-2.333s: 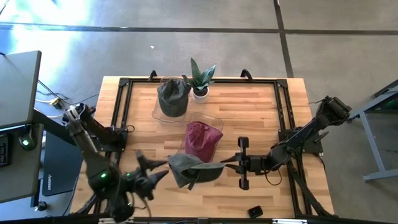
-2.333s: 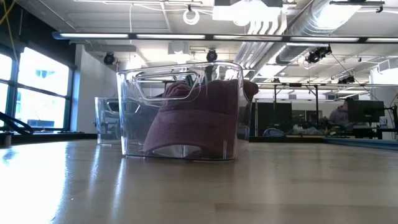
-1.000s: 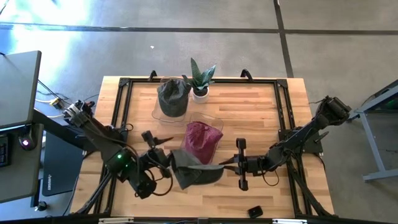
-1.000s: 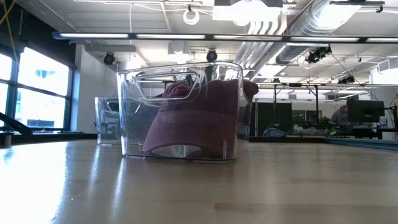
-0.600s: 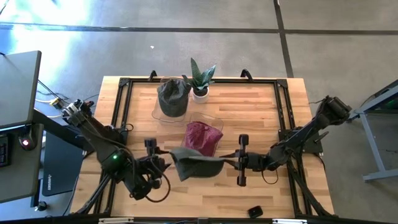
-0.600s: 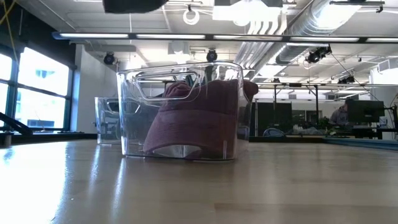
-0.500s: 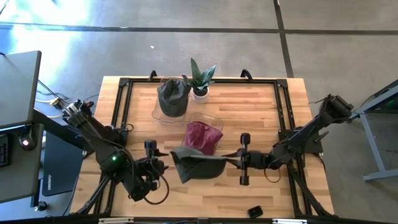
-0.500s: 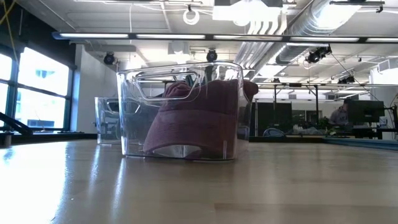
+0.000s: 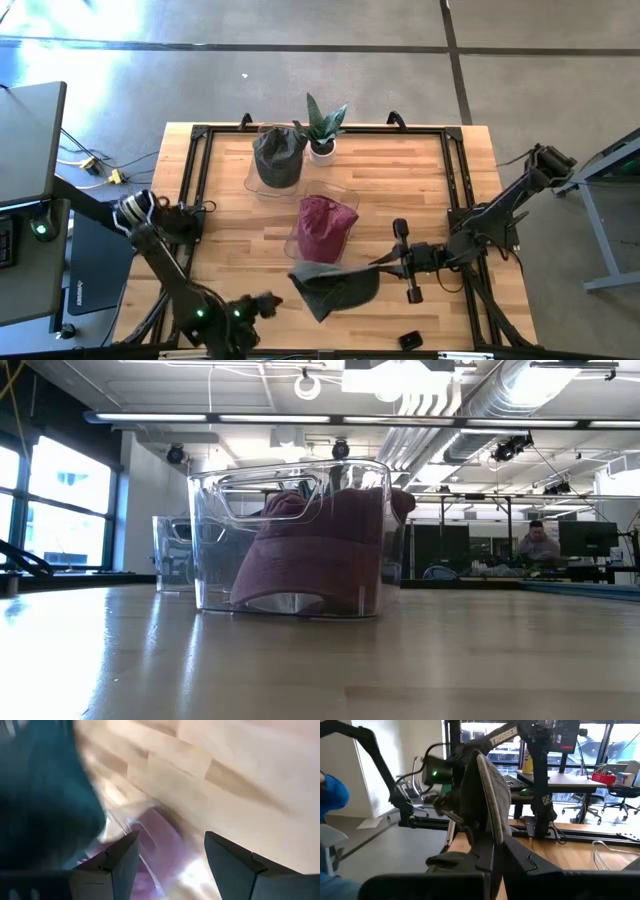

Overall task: Pick & Place hat
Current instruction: Put the black cap into the top transparent bin

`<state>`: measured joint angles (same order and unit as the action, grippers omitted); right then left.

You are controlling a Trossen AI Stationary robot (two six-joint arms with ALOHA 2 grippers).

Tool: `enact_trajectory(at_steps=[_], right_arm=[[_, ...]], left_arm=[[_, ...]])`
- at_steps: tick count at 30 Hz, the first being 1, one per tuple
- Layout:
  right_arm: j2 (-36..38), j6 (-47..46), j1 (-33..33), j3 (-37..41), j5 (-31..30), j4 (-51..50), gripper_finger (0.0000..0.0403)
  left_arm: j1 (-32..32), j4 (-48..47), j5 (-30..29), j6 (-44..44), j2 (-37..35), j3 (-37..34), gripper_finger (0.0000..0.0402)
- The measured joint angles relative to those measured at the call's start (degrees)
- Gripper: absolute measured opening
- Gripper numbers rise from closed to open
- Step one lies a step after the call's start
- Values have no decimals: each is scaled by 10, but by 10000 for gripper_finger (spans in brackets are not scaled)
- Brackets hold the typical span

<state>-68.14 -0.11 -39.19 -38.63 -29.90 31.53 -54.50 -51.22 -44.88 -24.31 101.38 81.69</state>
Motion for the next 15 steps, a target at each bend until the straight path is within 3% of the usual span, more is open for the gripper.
enact_trajectory(at_steps=[3,9,15], right_arm=[[0,2,0,0,5,0,12],[0,4,1,0,8,-7,12],[0,6,1,0,10,-9,12]], left_arm=[[0,33,-46,-121,34,0,216],[2,73,-285,-289,71,0,216],[22,75,-354,-345,69,0,216]])
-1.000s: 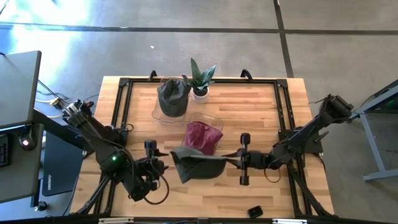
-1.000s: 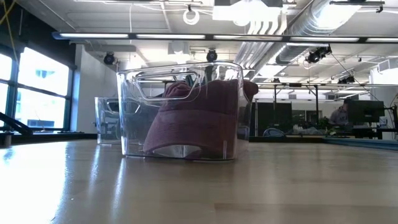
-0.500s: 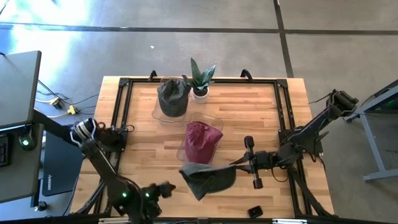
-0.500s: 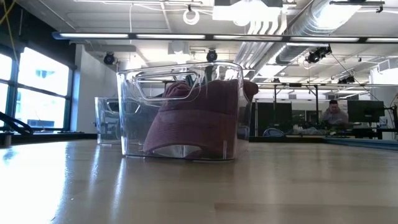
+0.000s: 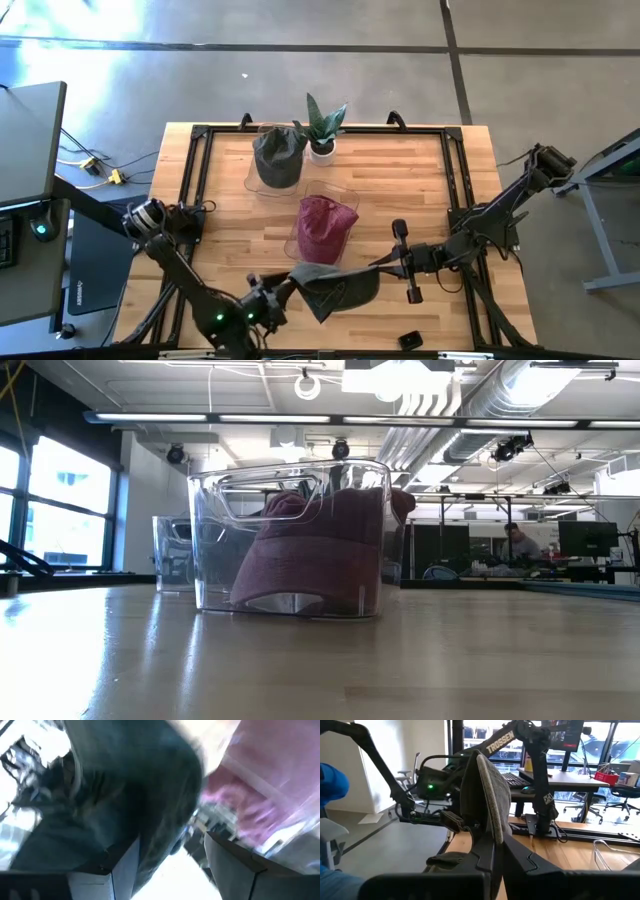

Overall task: Pick & Place hat
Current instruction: Put the black cap into the top transparent bin

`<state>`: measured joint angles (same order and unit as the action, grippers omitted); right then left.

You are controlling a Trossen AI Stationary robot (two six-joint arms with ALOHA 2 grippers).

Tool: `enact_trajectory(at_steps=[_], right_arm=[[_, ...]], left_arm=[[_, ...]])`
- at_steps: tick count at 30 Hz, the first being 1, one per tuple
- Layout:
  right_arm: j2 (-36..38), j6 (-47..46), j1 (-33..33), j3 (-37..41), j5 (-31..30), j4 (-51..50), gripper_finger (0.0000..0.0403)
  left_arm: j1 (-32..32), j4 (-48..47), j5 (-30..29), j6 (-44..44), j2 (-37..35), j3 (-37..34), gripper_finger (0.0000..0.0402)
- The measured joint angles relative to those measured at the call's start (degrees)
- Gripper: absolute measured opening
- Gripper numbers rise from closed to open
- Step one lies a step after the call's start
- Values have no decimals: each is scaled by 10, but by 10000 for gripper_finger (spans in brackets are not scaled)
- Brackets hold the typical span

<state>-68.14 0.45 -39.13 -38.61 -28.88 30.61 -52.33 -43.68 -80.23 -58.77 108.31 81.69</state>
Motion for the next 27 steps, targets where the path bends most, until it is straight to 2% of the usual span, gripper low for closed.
enact_trajectory(at_steps=[2,10,13,17,20,21,24,27], right_arm=[[0,0,0,0,5,0,12],[0,0,0,0,5,0,12],[0,0,0,0,5,-3,12],[0,-4,0,0,6,-13,12],[0,-5,0,0,7,-17,12],[0,-6,0,0,8,-21,12],[0,-19,0,0,15,-31,12],[0,-33,2,0,19,-50,13]], left_arm=[[9,2,-26,-16,-1,0,216],[59,18,-10,-11,-2,0,212],[72,54,-9,17,-2,0,182],[73,110,7,21,-2,0,103],[72,154,50,26,-2,0,30],[69,164,69,36,-2,0,17],[65,197,126,92,-2,2,21],[58,169,211,191,-2,32,16]])
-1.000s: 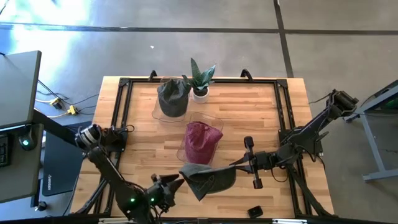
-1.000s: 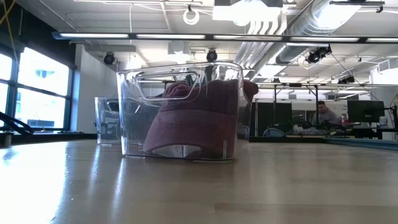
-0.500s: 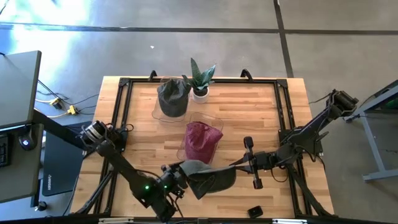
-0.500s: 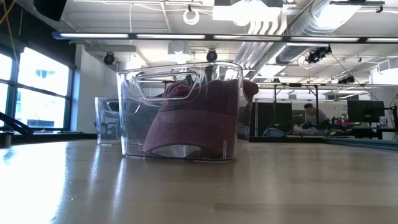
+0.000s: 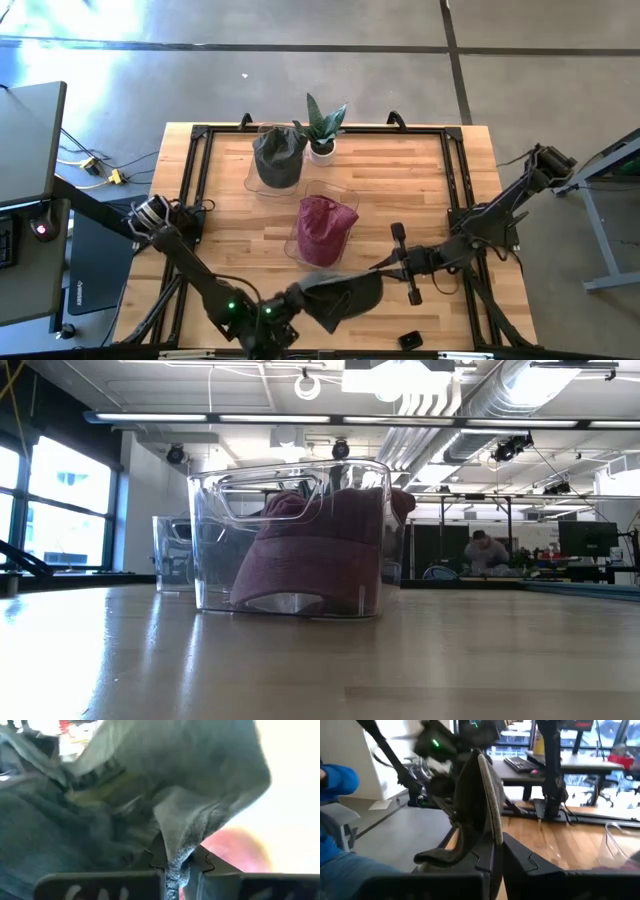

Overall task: Pick & Place hat
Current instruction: Put the black cap into the top transparent bin

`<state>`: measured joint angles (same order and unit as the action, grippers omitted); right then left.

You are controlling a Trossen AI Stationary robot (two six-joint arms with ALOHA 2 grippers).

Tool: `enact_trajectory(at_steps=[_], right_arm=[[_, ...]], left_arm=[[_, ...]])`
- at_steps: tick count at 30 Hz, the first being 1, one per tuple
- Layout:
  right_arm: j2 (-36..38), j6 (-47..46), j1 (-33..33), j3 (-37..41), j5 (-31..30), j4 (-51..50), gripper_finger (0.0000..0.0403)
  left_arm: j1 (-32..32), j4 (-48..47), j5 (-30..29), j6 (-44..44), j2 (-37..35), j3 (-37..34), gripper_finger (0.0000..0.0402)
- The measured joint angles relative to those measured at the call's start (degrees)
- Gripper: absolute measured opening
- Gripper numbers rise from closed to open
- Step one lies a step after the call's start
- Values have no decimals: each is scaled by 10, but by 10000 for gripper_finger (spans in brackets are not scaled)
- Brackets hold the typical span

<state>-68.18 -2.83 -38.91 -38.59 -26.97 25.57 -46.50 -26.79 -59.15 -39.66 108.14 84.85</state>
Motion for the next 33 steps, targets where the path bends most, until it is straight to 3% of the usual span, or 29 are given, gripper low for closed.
enact_trajectory(at_steps=[3,6,13,18,23,28,33], right_arm=[[0,-30,10,0,-6,-22,33],[0,-48,21,0,-8,-48,77],[0,-53,30,0,-36,-63,172],[0,-63,29,0,-46,-65,186],[0,-64,29,0,-44,-65,181],[0,-63,29,0,-44,-65,179],[0,-63,29,0,-44,-68,181]], left_arm=[[0,-60,110,109,0,55,8],[1,-121,198,194,0,122,15],[0,-221,241,237,0,299,7],[2,-312,209,239,-1,428,17],[58,-464,139,297,-1,493,12],[139,-630,26,375,-12,494,8],[242,-627,-40,335,-12,484,10]])
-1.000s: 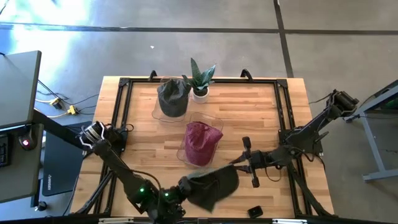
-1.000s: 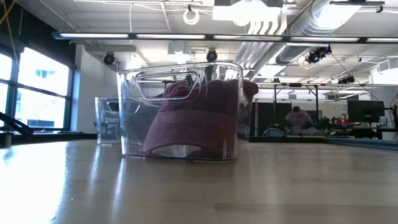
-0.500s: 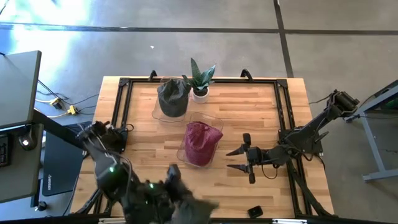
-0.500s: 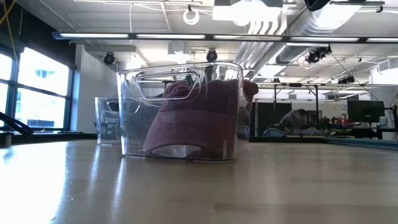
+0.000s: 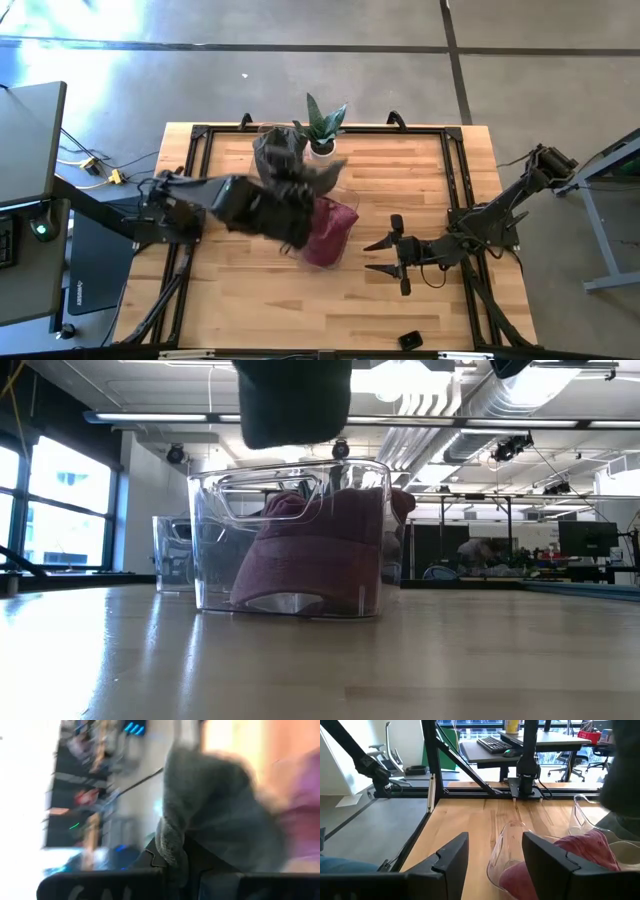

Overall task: Pick & Place hat
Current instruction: Put the black cap into the top transparent bin

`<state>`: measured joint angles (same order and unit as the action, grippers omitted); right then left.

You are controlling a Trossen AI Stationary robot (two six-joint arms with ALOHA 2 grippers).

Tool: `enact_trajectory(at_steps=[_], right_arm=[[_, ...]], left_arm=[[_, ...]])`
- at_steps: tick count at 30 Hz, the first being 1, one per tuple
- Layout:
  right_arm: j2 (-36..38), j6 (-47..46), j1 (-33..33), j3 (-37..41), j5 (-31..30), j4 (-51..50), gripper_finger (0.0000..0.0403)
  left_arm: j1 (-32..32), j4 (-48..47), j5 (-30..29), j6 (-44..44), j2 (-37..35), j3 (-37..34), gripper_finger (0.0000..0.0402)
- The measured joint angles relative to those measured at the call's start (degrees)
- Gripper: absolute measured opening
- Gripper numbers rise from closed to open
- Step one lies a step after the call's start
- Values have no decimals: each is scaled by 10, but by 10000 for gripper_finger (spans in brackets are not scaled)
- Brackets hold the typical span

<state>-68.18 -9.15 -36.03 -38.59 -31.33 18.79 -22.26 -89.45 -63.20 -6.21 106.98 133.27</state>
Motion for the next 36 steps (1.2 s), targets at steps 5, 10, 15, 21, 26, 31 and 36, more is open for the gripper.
enact_trajectory(at_steps=[5,10,15,21,26,31,36], right_arm=[[0,-9,0,0,1,-7,181],[0,-9,0,0,6,-13,181],[0,-11,0,0,25,-18,181],[0,-14,0,0,27,-19,181],[0,-14,0,0,25,-19,181],[0,-14,0,0,22,-14,181],[0,-14,0,1,22,-9,181]], left_arm=[[91,-6,-34,-51,-2,-8,7],[161,-5,-33,-59,-2,-31,6],[205,-5,14,-54,-17,-96,5],[211,-7,11,-39,-59,-228,5],[207,0,31,26,-111,-329,5],[196,54,32,60,-169,-432,5],[196,159,68,23,-217,-525,5]])
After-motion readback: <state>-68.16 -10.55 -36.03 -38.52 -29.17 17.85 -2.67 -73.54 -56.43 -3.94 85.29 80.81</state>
